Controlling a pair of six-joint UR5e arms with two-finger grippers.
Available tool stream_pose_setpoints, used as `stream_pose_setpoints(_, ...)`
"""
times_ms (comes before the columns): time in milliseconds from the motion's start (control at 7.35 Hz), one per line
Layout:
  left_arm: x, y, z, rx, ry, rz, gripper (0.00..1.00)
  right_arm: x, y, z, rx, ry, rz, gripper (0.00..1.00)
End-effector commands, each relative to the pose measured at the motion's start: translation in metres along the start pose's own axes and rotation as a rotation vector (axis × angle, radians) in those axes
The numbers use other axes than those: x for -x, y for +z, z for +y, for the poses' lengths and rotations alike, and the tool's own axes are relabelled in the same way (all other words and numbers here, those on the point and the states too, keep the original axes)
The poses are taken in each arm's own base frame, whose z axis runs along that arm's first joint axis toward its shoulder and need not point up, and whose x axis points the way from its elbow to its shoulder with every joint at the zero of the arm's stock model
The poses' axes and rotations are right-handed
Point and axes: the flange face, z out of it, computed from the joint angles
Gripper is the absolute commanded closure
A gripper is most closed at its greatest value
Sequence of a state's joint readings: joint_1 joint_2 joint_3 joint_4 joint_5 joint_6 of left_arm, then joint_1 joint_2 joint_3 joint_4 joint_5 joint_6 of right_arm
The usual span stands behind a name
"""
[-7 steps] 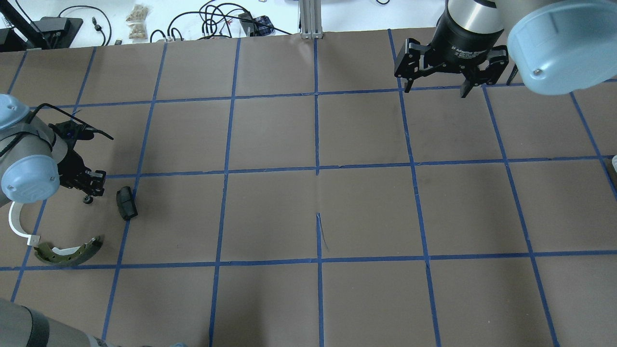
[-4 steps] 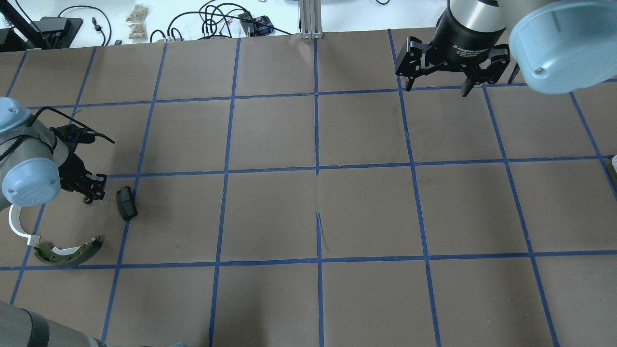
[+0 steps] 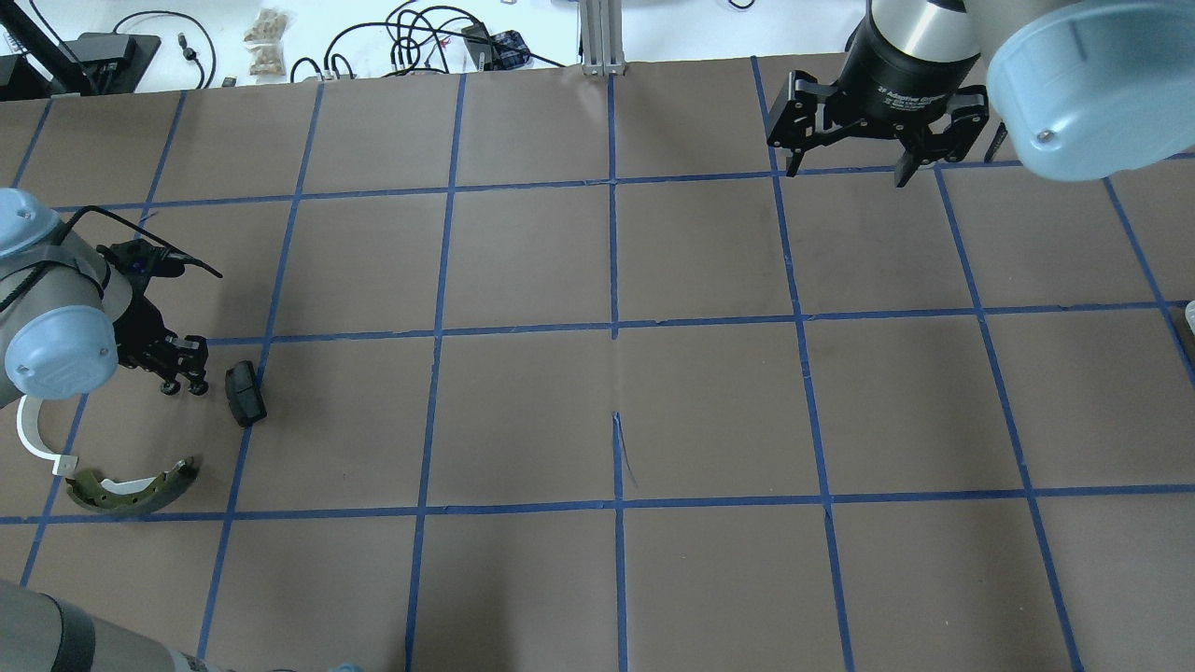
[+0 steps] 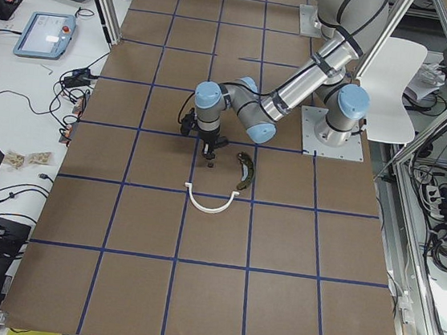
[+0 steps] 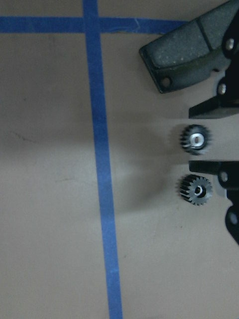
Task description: Place bearing gear from tray to pile
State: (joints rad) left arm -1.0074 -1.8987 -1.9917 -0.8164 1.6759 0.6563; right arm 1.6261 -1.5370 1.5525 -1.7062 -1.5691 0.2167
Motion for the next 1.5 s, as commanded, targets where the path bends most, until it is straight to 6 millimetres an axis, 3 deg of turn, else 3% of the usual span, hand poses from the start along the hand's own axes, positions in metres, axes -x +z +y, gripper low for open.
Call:
stream_pose_setpoints(0, -0.011, -0.036, -0.011, -0.032, 0.016, -0.013, 0.30, 0.000, 0.000, 0.000, 0.000, 0.000, 0.000, 0.00)
stream_pose_setpoints(136, -0.047, -0.062, -0.019, -0.032, 0.039, -0.009, 0.30, 0.000, -0.001, 0.000, -0.001, 0.000, 0.000, 0.00)
stream_pose_setpoints(408, -0.129, -0.140, -0.035, -0.045, 0.071, -0.008, 0.25, 0.000, -0.001, 0.000, -0.001, 0.000, 0.000, 0.00)
stream_pose_setpoints(680, -0.189, -0.215, -0.041, -0.010, -0.014, 0.017, 0.22, 0.000, -0.001, 0.000, -0.001, 0.001, -0.002, 0.00)
stream_pose_setpoints(817, -0.237, -0.256, -0.040, -0.027, -0.071, 0.080, 0.18, 0.000, -0.001, 0.001, 0.001, 0.001, -0.001, 0.00)
stream_pose_setpoints(953, -0.280, -0.282, -0.040, -0.055, -0.096, 0.080, 0.13, 0.000, -0.001, 0.000, -0.001, 0.001, -0.002, 0.00)
stream_pose_setpoints(1089, -0.317, -0.291, -0.029, -0.067, -0.034, 0.075, 0.00, 0.000, -0.001, 0.001, 0.001, 0.001, -0.003, 0.00)
stream_pose_setpoints(1225, -0.329, -0.294, -0.008, -0.041, -0.014, 0.076, 0.00, 0.000, -0.001, 0.001, 0.001, 0.001, -0.001, 0.00)
stream_pose_setpoints(1361, -0.326, -0.302, 0.008, -0.044, -0.014, 0.082, 0.00, 0.000, -0.001, 0.001, 0.001, 0.001, -0.001, 0.00)
